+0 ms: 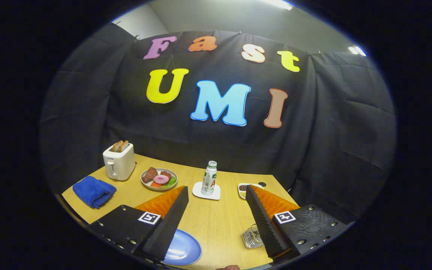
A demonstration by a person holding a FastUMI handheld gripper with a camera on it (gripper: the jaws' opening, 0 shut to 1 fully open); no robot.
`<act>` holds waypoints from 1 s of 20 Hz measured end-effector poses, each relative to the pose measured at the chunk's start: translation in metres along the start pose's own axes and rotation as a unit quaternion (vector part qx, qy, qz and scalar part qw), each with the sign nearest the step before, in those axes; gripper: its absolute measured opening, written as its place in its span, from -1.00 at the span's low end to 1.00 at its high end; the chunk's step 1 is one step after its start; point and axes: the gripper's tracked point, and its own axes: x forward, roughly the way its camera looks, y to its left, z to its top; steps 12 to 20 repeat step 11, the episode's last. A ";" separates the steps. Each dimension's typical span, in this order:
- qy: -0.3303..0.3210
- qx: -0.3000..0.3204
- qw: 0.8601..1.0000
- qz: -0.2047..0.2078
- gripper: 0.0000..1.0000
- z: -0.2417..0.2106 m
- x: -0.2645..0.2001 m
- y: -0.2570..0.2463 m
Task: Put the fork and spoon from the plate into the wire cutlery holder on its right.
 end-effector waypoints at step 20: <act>-0.124 0.000 0.992 0.007 0.89 0.044 -0.002 0.038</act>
